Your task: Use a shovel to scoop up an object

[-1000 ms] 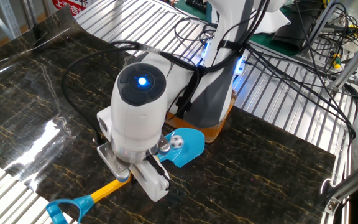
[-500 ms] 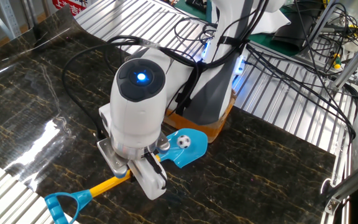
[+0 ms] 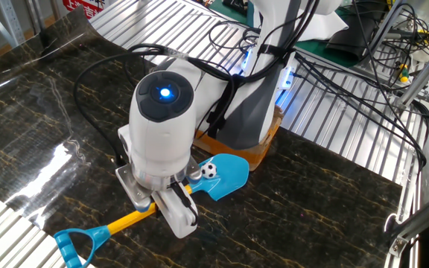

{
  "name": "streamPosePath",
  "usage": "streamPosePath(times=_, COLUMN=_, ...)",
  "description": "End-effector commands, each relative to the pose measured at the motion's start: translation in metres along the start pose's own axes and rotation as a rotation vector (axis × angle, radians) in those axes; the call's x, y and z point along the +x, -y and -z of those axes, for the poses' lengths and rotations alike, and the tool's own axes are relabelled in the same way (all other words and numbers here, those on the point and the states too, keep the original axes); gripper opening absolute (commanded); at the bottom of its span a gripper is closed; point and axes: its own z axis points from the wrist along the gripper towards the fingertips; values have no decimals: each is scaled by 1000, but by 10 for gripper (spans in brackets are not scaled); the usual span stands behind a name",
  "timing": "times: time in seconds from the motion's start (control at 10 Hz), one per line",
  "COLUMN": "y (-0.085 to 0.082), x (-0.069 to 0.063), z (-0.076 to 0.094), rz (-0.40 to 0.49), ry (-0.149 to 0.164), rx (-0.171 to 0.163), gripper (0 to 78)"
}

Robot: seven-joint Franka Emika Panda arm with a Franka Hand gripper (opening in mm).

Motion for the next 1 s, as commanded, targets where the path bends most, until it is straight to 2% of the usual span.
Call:
streamPosePath(times=0.1, y=27, x=12, z=-28, rz=-59, ry=32, rx=-26, gripper=13)
streamPosePath(times=0.7, y=47, x=11, z=-57, rz=-74, ry=33, rx=-29, gripper=13)
streamPosePath(times=1.0, y=49, x=14, z=-68, rz=-82, ry=38, rx=-32, gripper=13)
